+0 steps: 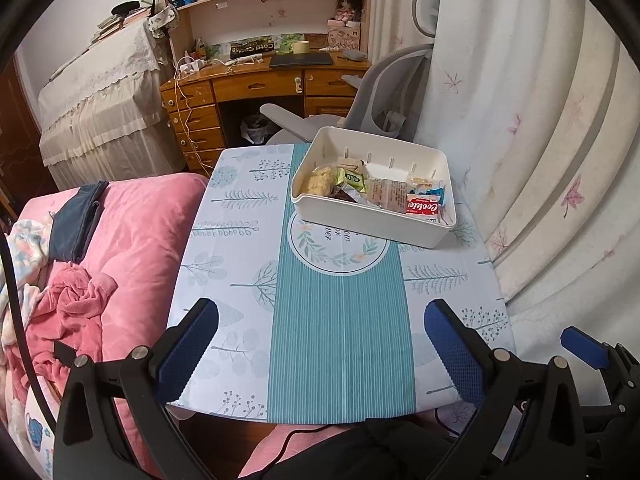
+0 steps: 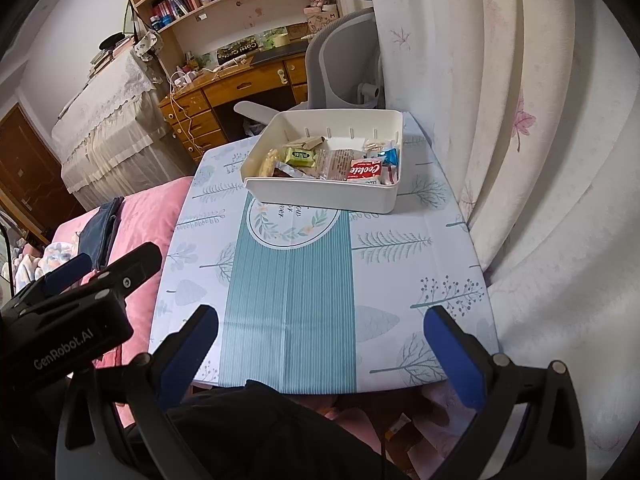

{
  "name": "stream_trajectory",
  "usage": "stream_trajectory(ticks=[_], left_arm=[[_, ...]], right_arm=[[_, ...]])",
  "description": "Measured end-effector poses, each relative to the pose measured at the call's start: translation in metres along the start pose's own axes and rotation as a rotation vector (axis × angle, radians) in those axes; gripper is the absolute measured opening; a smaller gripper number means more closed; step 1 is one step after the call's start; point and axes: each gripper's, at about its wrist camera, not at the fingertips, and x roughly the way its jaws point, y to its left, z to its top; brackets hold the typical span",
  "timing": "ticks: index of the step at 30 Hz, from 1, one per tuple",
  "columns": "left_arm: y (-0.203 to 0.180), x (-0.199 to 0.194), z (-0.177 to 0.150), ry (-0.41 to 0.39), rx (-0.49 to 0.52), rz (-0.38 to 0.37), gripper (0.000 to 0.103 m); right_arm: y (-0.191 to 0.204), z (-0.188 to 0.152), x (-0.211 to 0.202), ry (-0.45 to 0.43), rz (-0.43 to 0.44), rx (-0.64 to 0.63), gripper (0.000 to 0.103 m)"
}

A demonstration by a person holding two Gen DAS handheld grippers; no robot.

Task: Organize snacks

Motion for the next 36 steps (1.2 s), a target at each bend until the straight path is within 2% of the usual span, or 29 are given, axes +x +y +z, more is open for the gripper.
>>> stream_trajectory(ticks=[18, 36], left_arm=[[-0.003, 0.002, 0.004, 0.013, 0.043, -0.003, 0.102], [0.01, 0.0, 0.003, 0.012, 0.028, 0.035, 0.102]], right_arm=[[-0.02, 0.0, 0.011, 0.032, 0.013, 0.044, 0.103], [-0.013, -0.001, 0.016, 0.057, 0.046, 0.032, 0.103]])
